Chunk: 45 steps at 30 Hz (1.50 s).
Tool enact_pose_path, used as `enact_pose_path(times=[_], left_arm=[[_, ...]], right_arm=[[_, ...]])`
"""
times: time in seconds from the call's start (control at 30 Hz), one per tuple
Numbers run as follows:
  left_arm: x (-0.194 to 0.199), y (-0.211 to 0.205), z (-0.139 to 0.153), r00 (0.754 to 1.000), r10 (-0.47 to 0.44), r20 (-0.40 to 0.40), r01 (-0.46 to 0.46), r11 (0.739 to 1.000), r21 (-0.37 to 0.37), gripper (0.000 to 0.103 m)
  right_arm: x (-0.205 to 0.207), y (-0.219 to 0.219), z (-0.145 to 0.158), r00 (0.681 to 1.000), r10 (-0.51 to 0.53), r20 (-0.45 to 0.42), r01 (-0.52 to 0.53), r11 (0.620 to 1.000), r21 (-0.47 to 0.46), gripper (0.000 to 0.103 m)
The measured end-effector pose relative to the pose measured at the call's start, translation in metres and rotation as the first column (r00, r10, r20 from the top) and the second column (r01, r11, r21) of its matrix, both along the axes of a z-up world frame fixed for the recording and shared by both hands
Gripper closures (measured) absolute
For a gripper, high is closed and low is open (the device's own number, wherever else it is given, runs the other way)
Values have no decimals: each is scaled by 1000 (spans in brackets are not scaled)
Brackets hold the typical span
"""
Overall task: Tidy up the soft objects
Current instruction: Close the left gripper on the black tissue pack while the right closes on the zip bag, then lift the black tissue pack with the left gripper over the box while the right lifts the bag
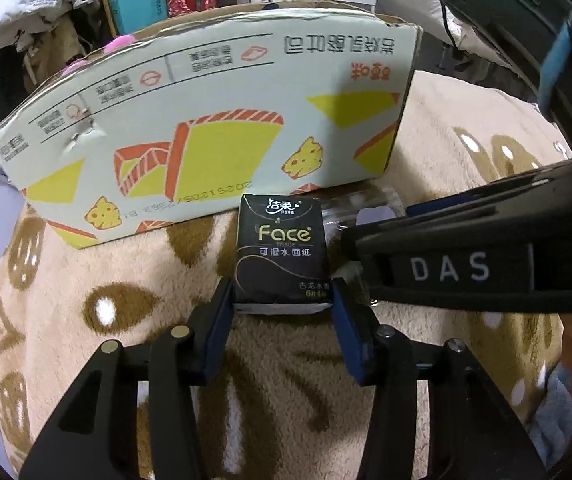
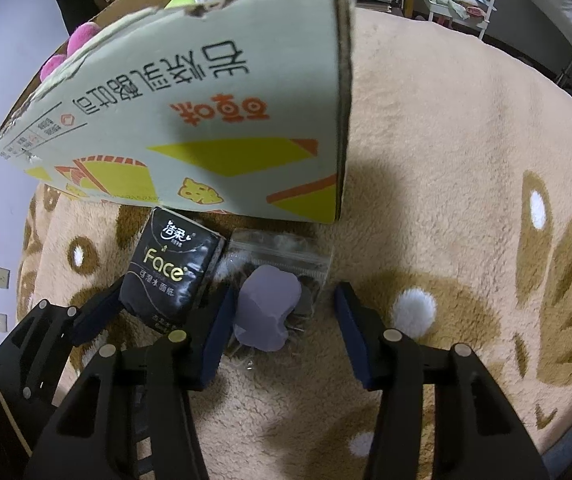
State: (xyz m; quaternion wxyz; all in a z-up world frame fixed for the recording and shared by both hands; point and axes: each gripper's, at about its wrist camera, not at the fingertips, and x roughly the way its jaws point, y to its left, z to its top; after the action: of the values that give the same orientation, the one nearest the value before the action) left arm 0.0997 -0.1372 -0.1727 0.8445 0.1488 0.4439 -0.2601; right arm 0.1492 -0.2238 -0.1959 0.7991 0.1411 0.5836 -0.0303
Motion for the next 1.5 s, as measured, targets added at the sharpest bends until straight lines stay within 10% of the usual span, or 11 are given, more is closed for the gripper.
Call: enact_pose_path(times=[0.87,1.5], left_arm=[[-21,42,44,992,120,48,-119,992,-38,56],[-50,61,111,967,137,216,-109,985,-137,57]], right_arm=[[-56,-21,35,995,-21,98,22,1000,-13,64],[-102,-16,126,915,-14,404,21,1000,-14,64]])
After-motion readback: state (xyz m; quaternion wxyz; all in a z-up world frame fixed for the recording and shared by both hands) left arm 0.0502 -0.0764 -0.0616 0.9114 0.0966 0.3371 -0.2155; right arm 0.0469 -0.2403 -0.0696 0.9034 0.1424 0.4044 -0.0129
